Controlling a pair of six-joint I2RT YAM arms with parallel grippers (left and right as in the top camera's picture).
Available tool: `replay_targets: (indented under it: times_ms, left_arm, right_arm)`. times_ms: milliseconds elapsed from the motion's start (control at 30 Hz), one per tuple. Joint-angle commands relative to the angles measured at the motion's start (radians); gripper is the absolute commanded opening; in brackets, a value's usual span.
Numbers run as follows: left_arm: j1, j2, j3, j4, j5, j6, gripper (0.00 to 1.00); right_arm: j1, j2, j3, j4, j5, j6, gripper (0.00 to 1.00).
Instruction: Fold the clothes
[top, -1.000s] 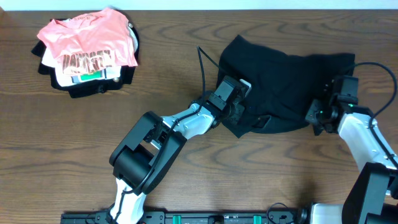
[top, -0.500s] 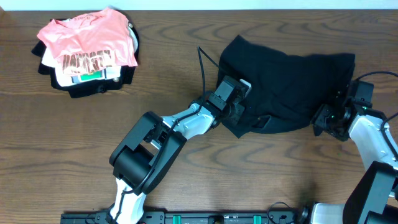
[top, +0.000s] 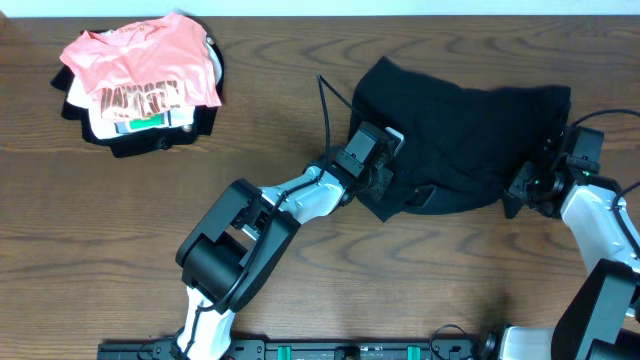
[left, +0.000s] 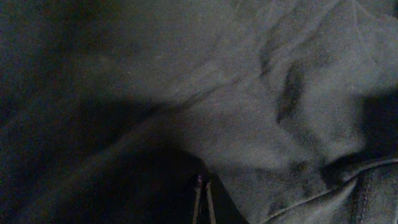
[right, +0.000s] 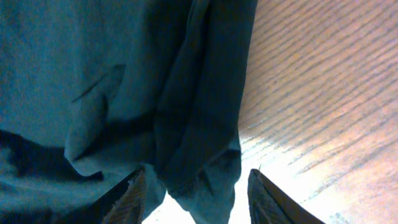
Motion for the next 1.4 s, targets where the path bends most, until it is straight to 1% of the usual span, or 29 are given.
replay_targets:
  times_ms: [0,267,333,367,533,567,600,633,700,767,800,1100,1133,1167,1267,1367]
  left_arm:
    - [-0.001,0.042,0.005,-0.012,-0.02,-0.009,0.06]
    - [-0.001,0.042,0.005,-0.013,-0.02,-0.009,0.06]
    - [-0.001,0.042,0.005,-0.013,-0.02,-0.009,0.06]
    - [-0.001,0.042,0.005,-0.013,-0.02,-0.009,0.06]
    - [-0.001,0.042,0.005,-0.013,-0.02,-0.009,0.06]
    - [-0.001,0.042,0.005,-0.013,-0.02,-0.009,0.06]
    - [-0.001,0.042,0.005,-0.013,-0.02,-0.009,0.06]
    - [-0.001,0.042,0.005,-0.013,-0.02,-0.009,0.06]
    - [-0.001,0.042,0.005,-0.013,-0.02,-0.009,0.06]
    - [-0.001,0.042,0.005,-0.013,-0.02,-0.009,0.06]
    - [-0.001,0.042,0.005,-0.013,-0.02,-0.009,0.06]
    - [-0.001,0.042,0.005,-0.013,-0.02,-0.009,0.06]
    - [-0.001,0.042,0.005,-0.013,-0.02,-0.009,0.07]
    - [-0.001,0.042,0.005,-0.014,-0.02,-0.009,0.06]
    - [-0.001,0.042,0.005,-0.017,-0.02,-0.009,0.06]
    - [-0.001,0.042,0.005,-0.021,-0.02,-0.009,0.06]
  right_arm:
    - [-0.005,0.028,0.014,0.009,-0.022,-0.002,0.49]
    - [-0.005,0.134,0.014,0.054,-0.068,-0.002,0.43]
    - [-0.006,0.137,0.014,0.058,-0.067,-0.004,0.35]
    - [-0.006,0.137,0.014,0.061,-0.068,-0.011,0.33]
    - [-0.008,0.136,0.015,0.075,-0.067,-0.021,0.31]
    - [-0.01,0.135,0.016,0.076,-0.067,-0.022,0.29]
    - [-0.013,0.134,0.019,0.076,-0.067,-0.029,0.22]
    - [-0.016,0.133,0.022,0.074,-0.067,-0.037,0.18]
    - [-0.029,0.126,0.031,0.066,-0.067,-0.052,0.11]
    - [-0.048,0.112,0.039,0.053,-0.067,-0.052,0.02]
    - [-0.061,0.102,0.044,0.043,-0.067,-0.052,0.01]
    - [-0.174,0.003,0.054,-0.016,-0.066,-0.051,0.02]
    - [-0.194,-0.008,0.054,-0.023,-0.066,-0.051,0.06]
    - [-0.207,-0.014,0.054,-0.025,-0.065,-0.051,0.07]
    - [-0.247,-0.02,0.054,-0.026,-0.064,-0.051,0.16]
    - [-0.288,-0.02,0.053,-0.025,-0.063,-0.05,0.19]
